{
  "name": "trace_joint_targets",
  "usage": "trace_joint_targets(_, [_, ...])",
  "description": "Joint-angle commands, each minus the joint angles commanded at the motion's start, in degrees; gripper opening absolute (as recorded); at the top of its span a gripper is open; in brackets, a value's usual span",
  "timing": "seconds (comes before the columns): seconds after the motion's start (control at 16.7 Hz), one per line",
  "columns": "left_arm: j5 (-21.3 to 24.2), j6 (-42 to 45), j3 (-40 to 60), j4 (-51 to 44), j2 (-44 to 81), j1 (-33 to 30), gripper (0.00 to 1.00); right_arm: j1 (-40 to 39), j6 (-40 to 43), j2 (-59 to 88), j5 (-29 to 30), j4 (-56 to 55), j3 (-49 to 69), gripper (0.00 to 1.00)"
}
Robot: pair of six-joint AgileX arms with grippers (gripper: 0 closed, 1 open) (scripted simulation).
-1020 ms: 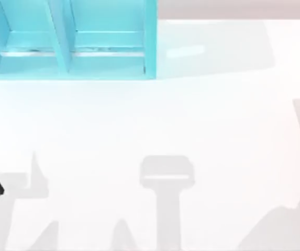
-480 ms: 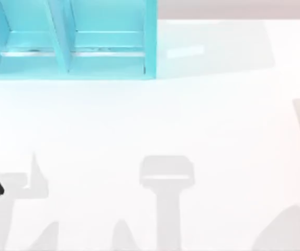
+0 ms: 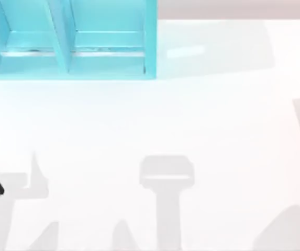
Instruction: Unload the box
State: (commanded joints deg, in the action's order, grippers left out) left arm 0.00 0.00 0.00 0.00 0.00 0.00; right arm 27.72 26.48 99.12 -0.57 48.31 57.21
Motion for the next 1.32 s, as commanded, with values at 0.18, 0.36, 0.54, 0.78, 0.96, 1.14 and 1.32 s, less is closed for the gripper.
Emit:
trace_joint_targets(0.18, [0.0, 0.0, 0.0, 0.0, 0.0, 0.0, 1.0, 0.0, 0.0, 0.0, 0.0, 0.0, 0.0, 0.1])
trace_joint_targets(0.36, [0.0, 0.0, 0.0, 0.0, 0.0, 0.0, 1.0, 0.0, 0.0, 0.0, 0.0, 0.0, 0.0, 0.0])
trace_joint_targets(0.54, [0.0, 0.0, 0.0, 0.0, 0.0, 0.0, 1.0, 0.0, 0.0, 0.0, 0.0, 0.0, 0.0, 0.0])
trace_joint_targets(0.78, [0.0, 0.0, 0.0, 0.0, 0.0, 0.0, 1.0, 0.04, -0.05, -0.13, 0.03, 0.02, 0.03, 0.0])
trace_joint_targets(0.96, [0.0, 0.0, 0.0, 0.0, 0.0, 0.0, 1.0, 0.16, 0.05, -0.44, 0.03, 2.27, 2.2, 0.0])
trace_joint_targets(1.14, [0.0, 0.0, 0.0, 0.0, 0.0, 0.0, 1.0, 0.32, 0.25, -1.76, 0.02, 9.98, 8.35, 0.0])
trace_joint_targets(1.32, [0.0, 0.0, 0.0, 0.0, 0.0, 0.0, 1.0, 0.41, 0.38, -3.8, 0.02, 20.8, 15.74, 0.0])
